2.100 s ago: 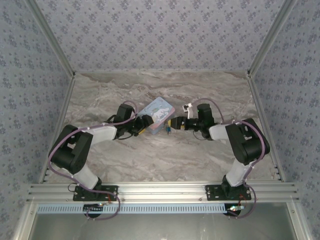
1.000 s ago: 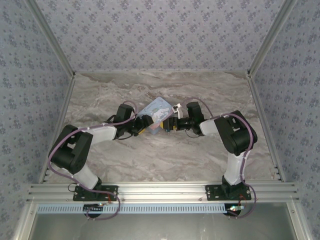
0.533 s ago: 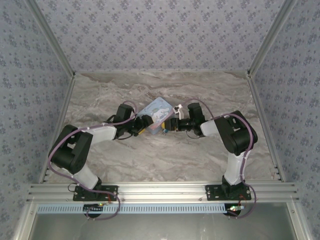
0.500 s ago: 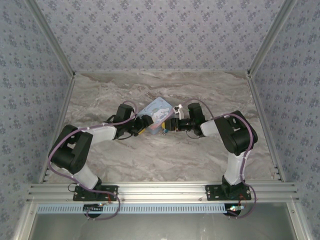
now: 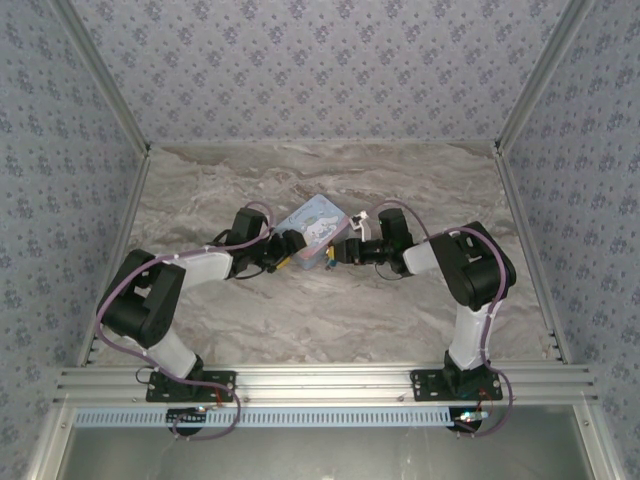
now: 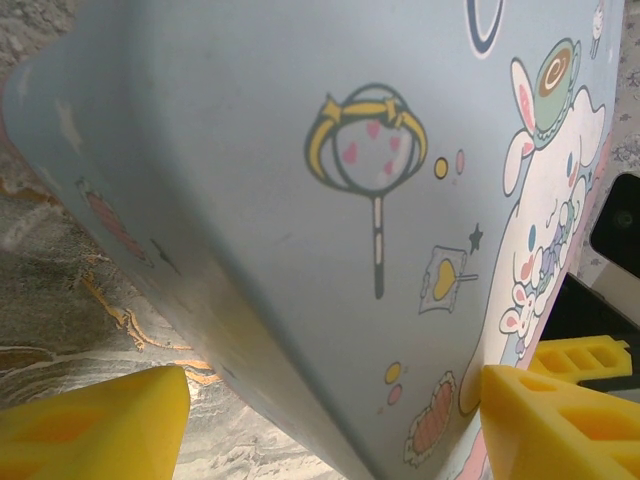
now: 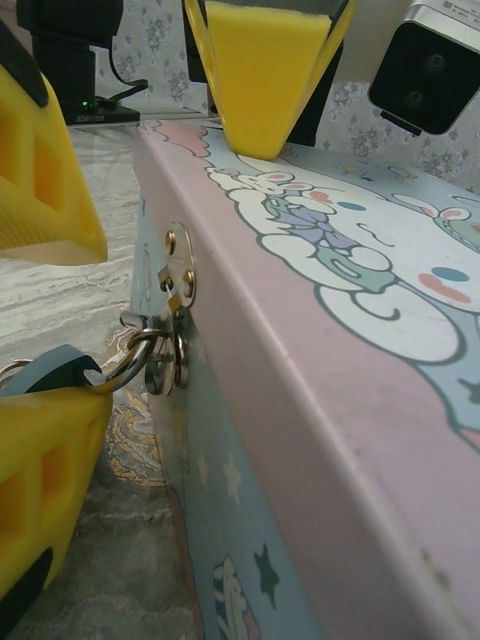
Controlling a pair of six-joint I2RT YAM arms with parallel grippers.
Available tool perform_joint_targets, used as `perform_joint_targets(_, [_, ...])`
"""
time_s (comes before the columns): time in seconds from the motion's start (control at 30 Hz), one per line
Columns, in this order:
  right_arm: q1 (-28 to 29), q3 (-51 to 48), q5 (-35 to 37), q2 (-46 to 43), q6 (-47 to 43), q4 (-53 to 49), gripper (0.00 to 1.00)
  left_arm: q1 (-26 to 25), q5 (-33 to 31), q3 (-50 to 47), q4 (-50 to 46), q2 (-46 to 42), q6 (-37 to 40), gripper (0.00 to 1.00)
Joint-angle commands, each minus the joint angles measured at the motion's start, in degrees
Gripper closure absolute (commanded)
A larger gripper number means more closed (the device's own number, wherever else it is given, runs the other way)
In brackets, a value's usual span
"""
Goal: Unlock a padlock with a key
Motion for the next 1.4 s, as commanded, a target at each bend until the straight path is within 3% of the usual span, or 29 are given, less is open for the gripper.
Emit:
perform_joint_targets(0.0, [-0.44,-0.68,-1.25,-1.45,0.03,1.03,0.65,0.40,-1.70,-1.67,-6.31,0.44,1.24,0.26])
perform_joint_targets(0.17, [-0.49,-0.57,-0.92,-1.43,0.01,1.07,0.77,0.49,-1.68,-1.76,-6.31,0.44,1.24,0.26])
perform_joint_targets(0.63, [-0.31,-0.14,1.92,-0.73,1.39,1.53,0.91,0.58,-1.72,-2.04,-6.48,0.18,1.32,0.26])
perform_joint_targets(1.0, [-0.53,-3.01,6.75,-0.97,9.44,6.88,0.99,0.58,-1.72,-2.73,-6.31,-0.28,1.24,0.25])
perform_joint_targets(1.37, [0.83,-4.93,11.53,-1.85,17.71,12.61,1.00,0.58,-1.68,-3.14,-6.31,-0.26,1.41,0.25])
